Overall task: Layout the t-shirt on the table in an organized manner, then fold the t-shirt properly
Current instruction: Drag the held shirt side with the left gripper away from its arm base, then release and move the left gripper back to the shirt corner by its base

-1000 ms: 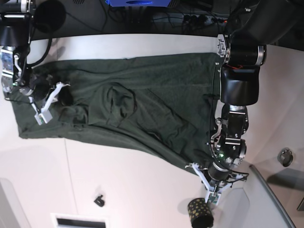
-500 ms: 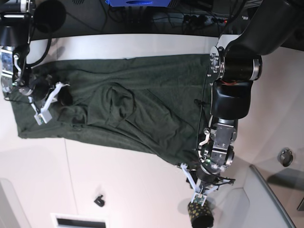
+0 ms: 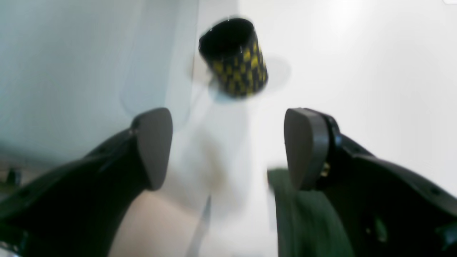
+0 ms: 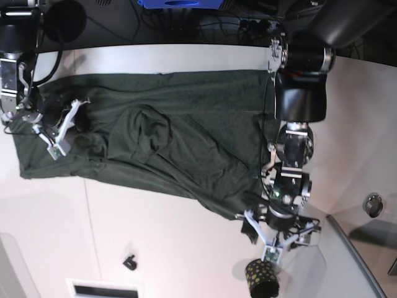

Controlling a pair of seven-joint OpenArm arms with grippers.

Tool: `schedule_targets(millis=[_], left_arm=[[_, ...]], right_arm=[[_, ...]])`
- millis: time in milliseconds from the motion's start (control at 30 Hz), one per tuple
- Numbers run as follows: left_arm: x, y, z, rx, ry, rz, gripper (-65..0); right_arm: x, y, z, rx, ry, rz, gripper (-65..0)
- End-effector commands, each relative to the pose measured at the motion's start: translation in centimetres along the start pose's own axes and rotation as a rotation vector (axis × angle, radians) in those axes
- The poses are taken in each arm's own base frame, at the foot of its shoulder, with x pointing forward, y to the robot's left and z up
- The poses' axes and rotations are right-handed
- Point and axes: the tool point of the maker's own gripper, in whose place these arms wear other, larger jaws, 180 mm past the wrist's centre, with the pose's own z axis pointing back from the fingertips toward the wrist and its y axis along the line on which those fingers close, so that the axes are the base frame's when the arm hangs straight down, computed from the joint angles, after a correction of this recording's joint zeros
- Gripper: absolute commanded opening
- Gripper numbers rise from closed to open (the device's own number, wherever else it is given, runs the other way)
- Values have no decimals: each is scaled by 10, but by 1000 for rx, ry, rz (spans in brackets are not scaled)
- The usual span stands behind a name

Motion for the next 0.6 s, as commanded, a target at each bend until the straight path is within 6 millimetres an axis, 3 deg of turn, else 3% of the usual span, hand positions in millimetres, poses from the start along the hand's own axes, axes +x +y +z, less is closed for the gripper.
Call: schedule_targets(millis=[0,133,233,367,533,567], left_arm=[[9,-20,10,-59,-31,2,-179],[-63,-64,55,-182,70,-27,-219],[-111,-75,91,-202,141,-28,-378],[-140,-81,122,-213,187,-28,-629],[-158,-86,134,-227,225,-29,-650],[-159,-86,135,-228,227,-29,-650]], right_arm=[[3,-11,9,-46,24,48,-642],[44,-6,27,-76,-78,140,-642],[71,-4,39,-97,-142,197,-636],[97,2,49,-109,-202,247,-635],[121,-2,58,-135,-235,274,-633],[114,-8,56,-149,-177,269,-633]])
